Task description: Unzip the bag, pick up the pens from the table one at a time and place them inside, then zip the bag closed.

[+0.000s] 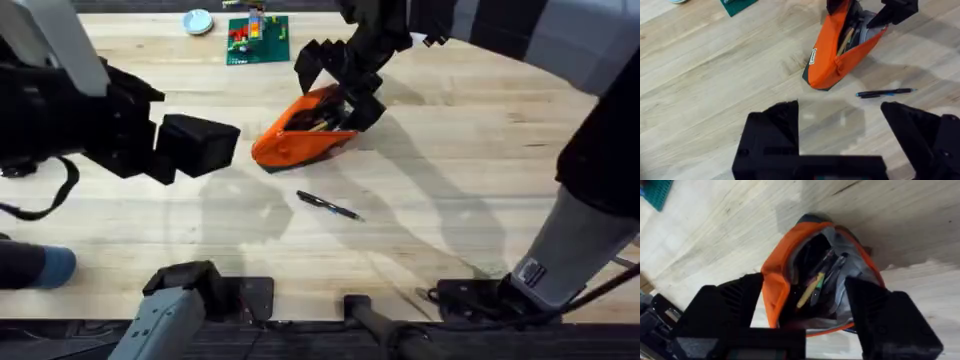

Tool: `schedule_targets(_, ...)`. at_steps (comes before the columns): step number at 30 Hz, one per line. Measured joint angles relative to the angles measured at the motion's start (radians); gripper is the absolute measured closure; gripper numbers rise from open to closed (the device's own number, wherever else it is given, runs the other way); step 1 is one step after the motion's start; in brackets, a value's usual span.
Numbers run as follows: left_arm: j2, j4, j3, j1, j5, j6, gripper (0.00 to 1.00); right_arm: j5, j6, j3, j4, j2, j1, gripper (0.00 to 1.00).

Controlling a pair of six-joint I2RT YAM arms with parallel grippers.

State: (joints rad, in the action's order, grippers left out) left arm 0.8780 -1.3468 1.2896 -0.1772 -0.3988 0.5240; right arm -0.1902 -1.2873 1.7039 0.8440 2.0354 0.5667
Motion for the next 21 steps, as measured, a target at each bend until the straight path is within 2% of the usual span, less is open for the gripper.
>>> schedule_targets(13,0.0,0.0,0.0,0.0,0.0,0.0,0.007,-0.002,-0.003,0.0,0.001,0.0,-0.001,0.006)
schedule_targets(21,0.0,0.0,0.0,0.0,0.0,0.0,0.006,-0.023,0.03,0.019,-0.002,-0.034,-0.045,0.005)
